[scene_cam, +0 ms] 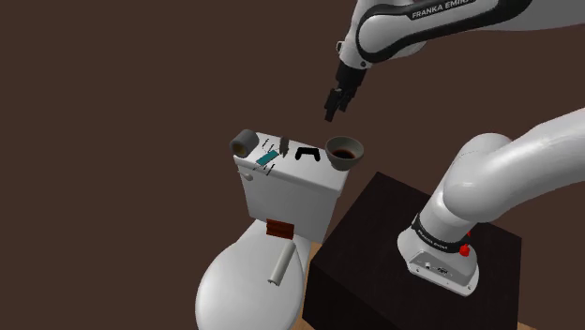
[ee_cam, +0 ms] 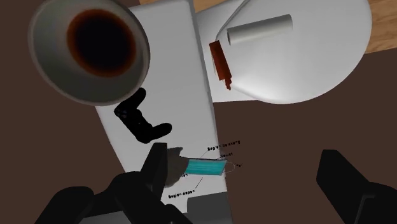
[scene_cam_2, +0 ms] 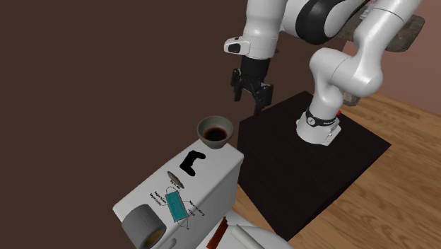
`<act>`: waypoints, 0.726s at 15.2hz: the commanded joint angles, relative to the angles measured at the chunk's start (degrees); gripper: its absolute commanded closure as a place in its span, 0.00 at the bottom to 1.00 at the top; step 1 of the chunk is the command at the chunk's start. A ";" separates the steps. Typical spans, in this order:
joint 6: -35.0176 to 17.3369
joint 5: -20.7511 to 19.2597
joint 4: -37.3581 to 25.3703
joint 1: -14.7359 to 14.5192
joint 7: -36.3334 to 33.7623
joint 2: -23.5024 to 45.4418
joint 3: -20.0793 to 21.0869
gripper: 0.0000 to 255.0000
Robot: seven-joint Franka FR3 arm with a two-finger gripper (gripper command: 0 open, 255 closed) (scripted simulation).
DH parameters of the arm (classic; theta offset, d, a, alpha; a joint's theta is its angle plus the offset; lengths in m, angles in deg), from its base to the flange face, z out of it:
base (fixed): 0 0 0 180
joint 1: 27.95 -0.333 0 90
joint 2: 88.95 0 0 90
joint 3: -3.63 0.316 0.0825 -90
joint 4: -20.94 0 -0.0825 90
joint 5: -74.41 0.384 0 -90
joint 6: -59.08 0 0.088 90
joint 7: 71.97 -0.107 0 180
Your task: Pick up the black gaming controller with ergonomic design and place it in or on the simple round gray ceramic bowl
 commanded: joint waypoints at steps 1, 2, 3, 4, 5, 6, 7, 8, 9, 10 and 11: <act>-4.70 0.09 0.73 0.04 1.59 3.71 -1.29 0.00; -6.83 0.23 0.94 0.04 2.47 5.57 -1.97 0.00; -8.94 0.43 1.07 -0.01 3.39 7.51 -2.69 0.00; -11.03 0.73 1.10 -0.10 4.35 9.52 -3.41 0.00; -13.09 1.14 1.03 -0.24 5.39 11.61 -4.16 0.00; -15.12 1.68 0.87 -0.43 6.49 13.77 -4.92 0.00; -17.10 2.36 0.61 -0.68 7.69 15.99 -5.70 0.00; -19.02 3.22 0.26 -0.98 9.00 18.27 -6.48 0.00; -20.87 4.28 -0.19 -1.32 10.43 20.61 -7.26 0.00; -22.65 5.56 -0.74 -1.70 12.01 23.00 -8.03 0.00; -24.34 7.10 -1.39 -2.11 13.76 25.43 -8.76 0.00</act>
